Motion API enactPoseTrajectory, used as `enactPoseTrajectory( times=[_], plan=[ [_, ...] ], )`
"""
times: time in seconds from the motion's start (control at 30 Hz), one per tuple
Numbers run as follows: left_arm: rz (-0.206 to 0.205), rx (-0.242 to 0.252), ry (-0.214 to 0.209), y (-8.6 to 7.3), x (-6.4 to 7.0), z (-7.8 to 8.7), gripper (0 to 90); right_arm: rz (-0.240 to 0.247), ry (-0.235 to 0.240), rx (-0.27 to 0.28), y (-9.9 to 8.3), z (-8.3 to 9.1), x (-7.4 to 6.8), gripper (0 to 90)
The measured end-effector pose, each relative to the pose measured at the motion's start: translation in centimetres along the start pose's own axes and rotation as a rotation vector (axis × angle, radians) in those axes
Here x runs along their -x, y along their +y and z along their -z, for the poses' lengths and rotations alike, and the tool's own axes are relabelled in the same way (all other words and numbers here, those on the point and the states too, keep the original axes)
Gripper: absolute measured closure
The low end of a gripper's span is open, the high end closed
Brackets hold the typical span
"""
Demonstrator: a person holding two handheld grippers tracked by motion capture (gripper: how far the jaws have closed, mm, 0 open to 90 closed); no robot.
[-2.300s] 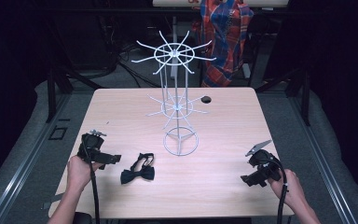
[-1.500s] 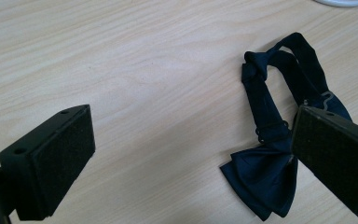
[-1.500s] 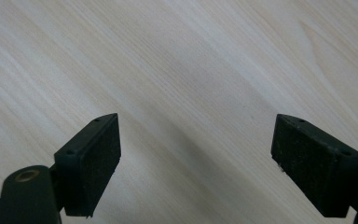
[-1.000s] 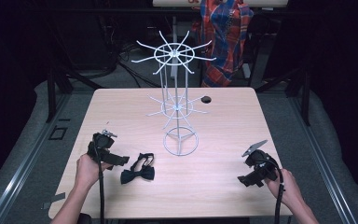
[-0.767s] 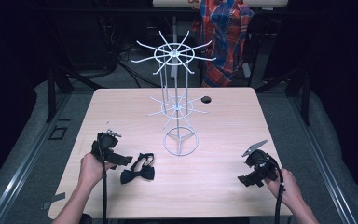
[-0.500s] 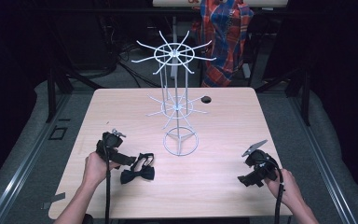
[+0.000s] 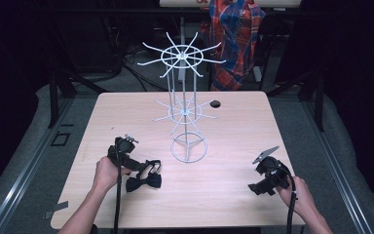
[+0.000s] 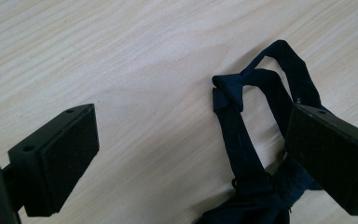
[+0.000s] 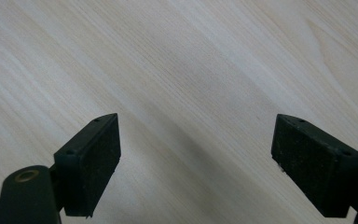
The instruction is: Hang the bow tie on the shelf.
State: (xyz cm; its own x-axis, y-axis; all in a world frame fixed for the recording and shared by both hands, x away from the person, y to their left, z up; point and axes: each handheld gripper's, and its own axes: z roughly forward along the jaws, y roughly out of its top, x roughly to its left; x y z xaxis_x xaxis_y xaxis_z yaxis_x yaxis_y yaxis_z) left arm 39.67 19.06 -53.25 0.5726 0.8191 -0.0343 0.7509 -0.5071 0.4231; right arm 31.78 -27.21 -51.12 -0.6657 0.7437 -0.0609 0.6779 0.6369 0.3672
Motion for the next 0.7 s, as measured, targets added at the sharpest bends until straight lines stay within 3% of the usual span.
enactPoseTrajectory(
  times=[0.37,0.4,0.47,0.6,0.67,0.7],
  plan=[
    [-0.022,-0.051,-0.001,0.9,0.3,-1.6,0.5,-0.006,0.002,0.001,0.0,-0.1,0.0,15.3],
    [-0.034,-0.054,-0.024,1.0,0.5,-1.8,3.5,-0.005,0.006,-0.005,0.0,-0.1,0.0,15.3],
    [-0.062,-0.063,-0.048,1.1,0.6,-1.8,20.8,-0.003,0.009,-0.007,0.0,-0.1,0.0,15.2],
    [-0.063,-0.057,-0.044,1.3,0.8,-1.9,32.0,-0.005,0.004,-0.011,0.0,-0.2,0.0,15.3],
    [-0.065,-0.058,-0.042,1.3,0.8,-1.9,32.7,-0.003,0.006,-0.014,0.0,-0.2,0.1,15.3],
    [-0.074,-0.052,-0.049,1.3,0.9,-1.9,39.8,-0.009,0.01,-0.007,0.0,-0.2,0.0,15.3]
  ],
)
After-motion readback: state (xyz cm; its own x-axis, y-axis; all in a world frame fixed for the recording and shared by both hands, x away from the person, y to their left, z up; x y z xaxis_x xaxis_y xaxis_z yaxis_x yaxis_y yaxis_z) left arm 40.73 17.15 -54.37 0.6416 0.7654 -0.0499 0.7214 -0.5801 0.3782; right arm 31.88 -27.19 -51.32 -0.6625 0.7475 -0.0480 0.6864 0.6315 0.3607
